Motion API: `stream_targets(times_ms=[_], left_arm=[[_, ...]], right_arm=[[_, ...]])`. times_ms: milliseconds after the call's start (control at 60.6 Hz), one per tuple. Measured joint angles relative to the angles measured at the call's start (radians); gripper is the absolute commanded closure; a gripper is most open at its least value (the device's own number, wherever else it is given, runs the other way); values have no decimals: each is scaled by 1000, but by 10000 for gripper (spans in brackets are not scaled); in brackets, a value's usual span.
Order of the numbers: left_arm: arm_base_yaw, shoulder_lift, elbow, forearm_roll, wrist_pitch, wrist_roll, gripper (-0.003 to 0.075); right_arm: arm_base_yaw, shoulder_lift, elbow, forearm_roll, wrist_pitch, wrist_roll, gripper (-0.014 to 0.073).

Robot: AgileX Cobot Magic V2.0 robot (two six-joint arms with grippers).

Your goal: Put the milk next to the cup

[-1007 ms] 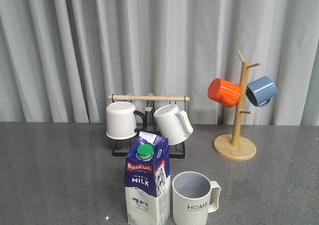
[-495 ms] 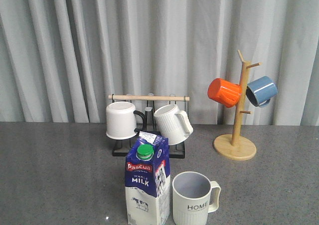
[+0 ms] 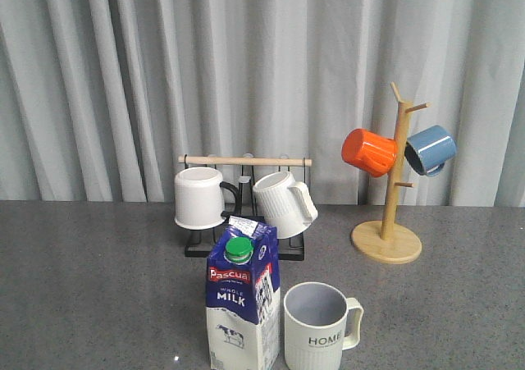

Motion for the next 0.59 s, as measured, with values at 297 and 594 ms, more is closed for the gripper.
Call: stream_targets(times_ms=[297,594], left_arm=[[0,0,0,0,0,0,726],[1,0,0,0,0,0,726]], right_arm=[[-129,-202,149,-4,-170,12,596],[-185,-302,208,-13,-190,50,596]])
